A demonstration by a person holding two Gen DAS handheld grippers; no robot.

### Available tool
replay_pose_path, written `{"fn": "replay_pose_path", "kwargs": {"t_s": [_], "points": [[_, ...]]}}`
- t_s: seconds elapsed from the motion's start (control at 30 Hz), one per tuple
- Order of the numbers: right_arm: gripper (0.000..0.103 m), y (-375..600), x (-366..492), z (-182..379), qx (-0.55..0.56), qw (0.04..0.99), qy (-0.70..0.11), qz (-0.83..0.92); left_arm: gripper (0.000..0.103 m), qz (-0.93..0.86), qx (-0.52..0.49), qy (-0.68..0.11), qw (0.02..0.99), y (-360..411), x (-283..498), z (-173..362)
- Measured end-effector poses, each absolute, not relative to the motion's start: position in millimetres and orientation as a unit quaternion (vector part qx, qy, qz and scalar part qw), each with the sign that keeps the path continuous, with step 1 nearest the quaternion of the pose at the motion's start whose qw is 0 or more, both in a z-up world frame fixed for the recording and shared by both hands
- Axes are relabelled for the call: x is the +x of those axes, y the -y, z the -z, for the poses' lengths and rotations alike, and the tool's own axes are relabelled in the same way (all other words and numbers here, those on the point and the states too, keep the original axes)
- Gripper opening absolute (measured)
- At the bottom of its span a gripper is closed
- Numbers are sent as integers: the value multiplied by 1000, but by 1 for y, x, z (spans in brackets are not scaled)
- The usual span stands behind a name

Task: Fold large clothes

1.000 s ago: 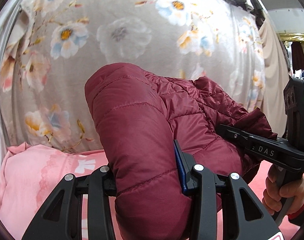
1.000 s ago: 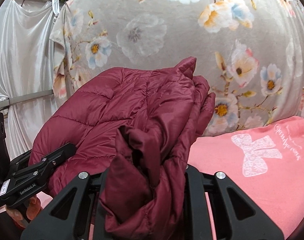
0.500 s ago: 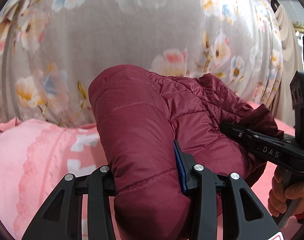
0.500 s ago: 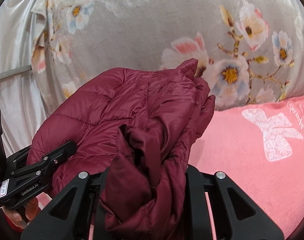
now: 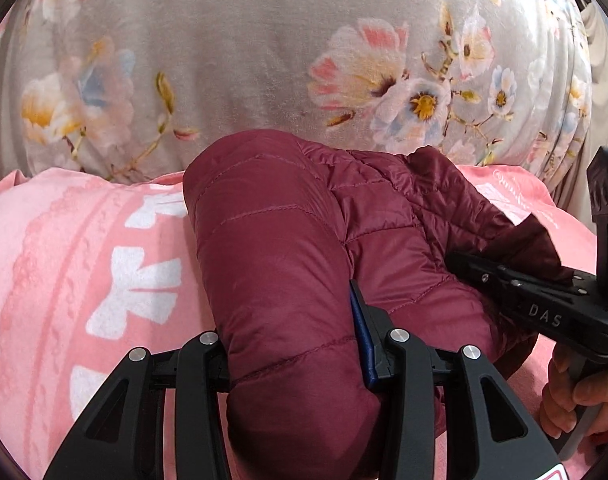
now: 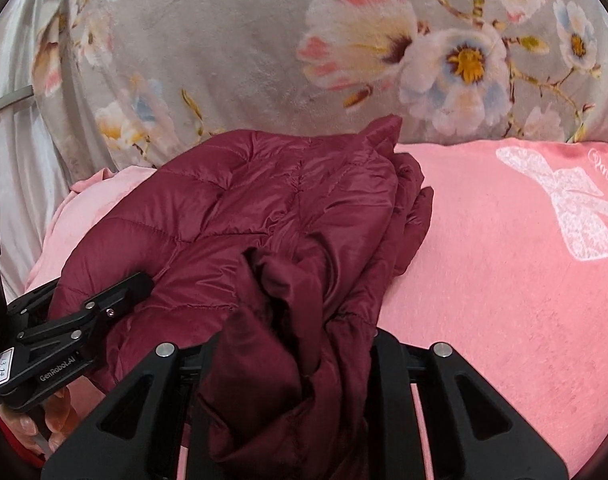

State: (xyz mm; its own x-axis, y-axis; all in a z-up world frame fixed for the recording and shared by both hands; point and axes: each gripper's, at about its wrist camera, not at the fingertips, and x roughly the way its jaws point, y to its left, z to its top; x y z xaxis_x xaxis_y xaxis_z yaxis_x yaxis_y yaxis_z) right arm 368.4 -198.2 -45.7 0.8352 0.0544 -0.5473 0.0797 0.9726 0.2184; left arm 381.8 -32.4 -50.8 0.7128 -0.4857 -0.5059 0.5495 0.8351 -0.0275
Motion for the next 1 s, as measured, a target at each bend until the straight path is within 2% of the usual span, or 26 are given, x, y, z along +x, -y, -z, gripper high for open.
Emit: {"fn": "replay_pose_path", "kwargs": {"t_s": [0.2,0.27,0.3,0.33,0.43,0.6,0.7,0.77,0.87,1.0], "points": [[30,197,373,50,106,940,-323,24,50,254,71,-279,923,36,387,56],[38,199,371,51,113,937,-329,24,58,239,73,-294,922,36,388,57],[41,202,370,51,116,936,-332,23,65,226,74,-305,922,35,389,58],[49,205,366,50,120,934,-335,25,73,214,73,-314,922,34,389,59],[59,217,347,45,131,931,-340,31,81,176,71,-332,924,25,382,57],[61,228,311,25,115,936,-328,57,82,128,73,-356,923,10,361,43],[52,225,297,5,95,944,-306,73,82,102,69,-364,923,7,353,26],[38,219,295,-13,81,950,-292,75,82,94,57,-363,925,7,350,14],[23,206,307,-32,73,952,-294,51,82,98,44,-358,927,17,351,-4],[20,189,337,-30,48,947,-314,48,82,92,61,-350,930,46,361,-9]]}}
